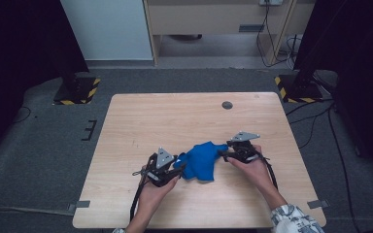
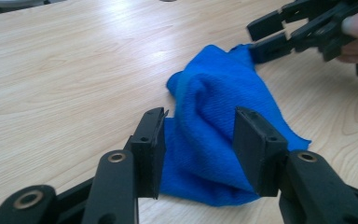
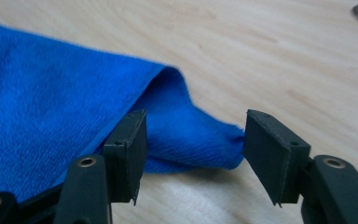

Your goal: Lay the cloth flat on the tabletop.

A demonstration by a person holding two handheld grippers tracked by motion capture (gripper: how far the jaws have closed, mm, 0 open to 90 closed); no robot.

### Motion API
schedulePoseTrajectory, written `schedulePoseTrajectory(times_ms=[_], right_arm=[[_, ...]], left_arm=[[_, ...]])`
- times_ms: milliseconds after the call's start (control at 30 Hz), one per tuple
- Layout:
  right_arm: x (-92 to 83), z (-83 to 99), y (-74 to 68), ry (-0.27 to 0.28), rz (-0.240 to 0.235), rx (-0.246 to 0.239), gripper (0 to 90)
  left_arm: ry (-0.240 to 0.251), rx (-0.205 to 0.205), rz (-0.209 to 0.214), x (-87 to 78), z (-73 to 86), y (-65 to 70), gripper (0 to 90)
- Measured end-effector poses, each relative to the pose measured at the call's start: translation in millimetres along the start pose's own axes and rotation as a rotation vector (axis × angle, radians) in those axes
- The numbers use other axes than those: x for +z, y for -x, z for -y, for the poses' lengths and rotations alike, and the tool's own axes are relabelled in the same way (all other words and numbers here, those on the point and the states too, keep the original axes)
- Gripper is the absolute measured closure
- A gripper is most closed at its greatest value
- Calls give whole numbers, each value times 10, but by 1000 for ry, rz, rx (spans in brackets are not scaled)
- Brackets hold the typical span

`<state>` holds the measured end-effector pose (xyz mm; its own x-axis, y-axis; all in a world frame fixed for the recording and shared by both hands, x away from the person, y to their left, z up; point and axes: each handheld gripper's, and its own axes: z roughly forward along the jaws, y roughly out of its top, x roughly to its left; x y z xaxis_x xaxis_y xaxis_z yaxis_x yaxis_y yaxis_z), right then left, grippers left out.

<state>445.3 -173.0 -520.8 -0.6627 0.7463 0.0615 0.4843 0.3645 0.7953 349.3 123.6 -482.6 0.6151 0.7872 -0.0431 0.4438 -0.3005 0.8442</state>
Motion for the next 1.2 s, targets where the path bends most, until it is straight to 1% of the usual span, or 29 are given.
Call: schedulePoseTrajectory(times_ms=[33, 67, 100, 133, 167, 200, 233, 267, 300, 333, 400, 467, 500, 533, 600, 667, 700, 733, 767, 800, 833, 867, 900, 967, 1033, 1067, 1100, 1167, 1200], right_arm=[[32, 15, -12, -23, -5, -4, 413], [47, 24, -20, -29, -8, -2, 439], [61, 33, -21, -42, -14, -6, 471], [61, 33, -21, -42, -14, -6, 471], [98, 63, -41, -76, -9, -28, 561], [110, 81, -59, -78, -1, -40, 593], [100, 86, -72, -77, -10, -45, 700], [86, 82, -86, -80, -23, -52, 755], [73, 82, -106, -79, -19, -68, 792], [58, 84, -124, -76, -19, -76, 806], [16, 85, -159, -70, -25, -82, 816], [-51, 95, -192, -61, -32, -81, 821], [-51, 95, -192, -61, -32, -81, 821], [-127, 118, -220, -54, -32, -75, 821], [-197, 148, -237, -49, -31, -68, 820], [-257, 181, -245, -44, -27, -66, 820], [-257, 181, -245, -44, -27, -66, 820], [-288, 199, -249, -46, -26, -62, 820], [-343, 234, -255, -44, -24, -58, 820], [-369, 251, -260, -45, -22, -56, 820], [-391, 268, -262, -46, -19, -57, 821], [-391, 268, -262, -46, -19, -57, 821], [-413, 282, -264, -51, -14, -55, 823], [-458, 309, -248, -55, -9, -45, 826], [-492, 326, -224, -57, -4, -34, 827], [-506, 337, -212, -55, -2, -26, 828], [-523, 345, -205, -54, -5, -13, 828], [-538, 355, -198, -50, -8, -11, 830], [-540, 356, -202, -53, -9, -15, 831]], left_arm=[[-8, 18, 3, 18, -2, 34, 522], [-7, 25, 5, 27, -7, 48, 519], [-7, 29, 11, 35, -15, 57, 516], [-7, 29, 11, 35, -15, 57, 514], [-17, 31, 26, 59, -34, 80, 515], [-18, 33, 37, 77, -44, 96, 512], [-20, 40, 42, 92, -53, 114, 510], [-18, 46, 35, 104, -62, 130, 509], [-16, 50, 33, 114, -73, 138, 504], [-12, 44, 37, 125, -86, 146, 495], [-5, 55, 30, 138, -114, 148, 474], [-1, 54, 31, 169, -140, 141, 472], [-1, 54, 31, 169, -140, 141, 471], [-7, 68, 32, 223, -155, 131, 477], [-23, 86, 36, 305, -155, 117, 491], [-43, 107, 37, 400, -149, 101, 529], [-43, 107, 37, 400, -149, 101, 558], [-73, 123, 36, 452, -144, 92, 558], [-136, 134, 37, 556, -130, 57, 675], [-143, 127, 54, 590, -124, 36, 732], [-143, 122, 60, 612, -128, 15, 796], [-143, 122, 60, 612, -128, 15, 817], [-137, 116, 63, 624, -145, -10, 817], [-110, 90, 60, 600, -187, -61, 827], [-88, 65, 42, 569, -207, -122, 823], [-86, 57, 29, 566, -207, -162, 822], [-90, 49, 19, 576, -196, -204, 823], [-113, 26, 15, 626, -154, -275, 830], [-130, 27, 12, 668, -126, -300, 830]])
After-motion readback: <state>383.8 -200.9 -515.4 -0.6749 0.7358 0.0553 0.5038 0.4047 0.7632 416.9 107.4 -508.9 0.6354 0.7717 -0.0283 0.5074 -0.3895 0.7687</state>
